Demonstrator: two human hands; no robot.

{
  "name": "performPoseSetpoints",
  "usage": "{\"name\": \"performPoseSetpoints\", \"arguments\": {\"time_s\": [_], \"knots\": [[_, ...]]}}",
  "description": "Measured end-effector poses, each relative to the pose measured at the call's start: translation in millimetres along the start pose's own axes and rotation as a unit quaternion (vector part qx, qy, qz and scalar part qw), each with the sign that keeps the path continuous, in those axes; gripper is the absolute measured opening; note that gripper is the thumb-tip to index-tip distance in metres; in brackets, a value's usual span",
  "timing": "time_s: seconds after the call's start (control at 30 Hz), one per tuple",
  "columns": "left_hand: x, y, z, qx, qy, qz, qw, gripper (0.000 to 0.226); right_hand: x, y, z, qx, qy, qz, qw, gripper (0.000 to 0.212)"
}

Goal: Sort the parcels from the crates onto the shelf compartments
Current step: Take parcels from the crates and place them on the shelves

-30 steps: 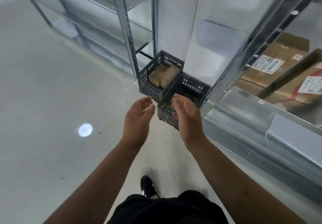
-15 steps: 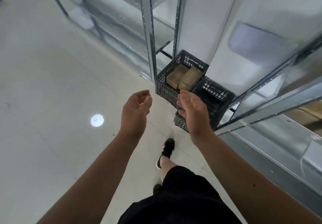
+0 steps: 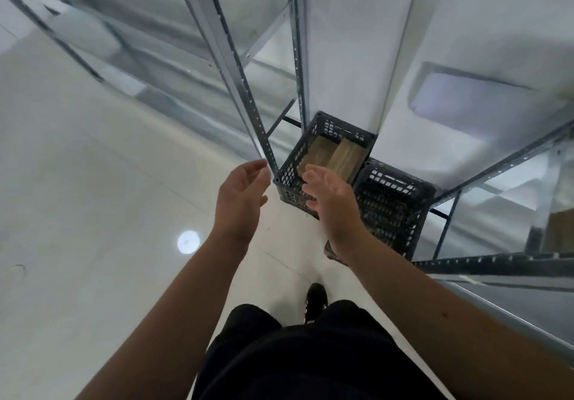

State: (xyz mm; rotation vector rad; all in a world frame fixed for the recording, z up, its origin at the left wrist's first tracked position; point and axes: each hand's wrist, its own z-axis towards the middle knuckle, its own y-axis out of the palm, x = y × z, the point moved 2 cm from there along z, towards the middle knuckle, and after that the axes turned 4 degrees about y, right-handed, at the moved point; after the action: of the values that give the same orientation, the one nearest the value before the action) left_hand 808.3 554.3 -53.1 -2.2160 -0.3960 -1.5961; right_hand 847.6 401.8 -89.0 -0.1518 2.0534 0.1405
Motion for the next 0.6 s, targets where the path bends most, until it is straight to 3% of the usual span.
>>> {"name": "performPoseSetpoints", "arguments": {"time_s": [0.1,0.37,0.5,0.6], "knots": [[8.9,9.6,39.3,-0.025,-0.004,0.004,1.0,0.012,-13.7,-2.5,29.8,0.021,0.017,0.029,0.999,0.017],[3.9,37.6,159.7,-0.126,-0.032,0.022,0.991,0.013,-15.3,8.3,126.4,0.124,0.072,0.055,0.988,0.029],[-0.2,46.6,238.8,-0.185,-0.071,0.053,0.979,0.012,-21.4,22.1,177.6,0.198,0.113,0.072,0.971,0.012],[-0.8,52.5,295.0,-0.227,-0.098,0.081,0.966,0.013,-27.1,34.6,210.6,0.246,0.152,0.104,0.952,0.015]]}}
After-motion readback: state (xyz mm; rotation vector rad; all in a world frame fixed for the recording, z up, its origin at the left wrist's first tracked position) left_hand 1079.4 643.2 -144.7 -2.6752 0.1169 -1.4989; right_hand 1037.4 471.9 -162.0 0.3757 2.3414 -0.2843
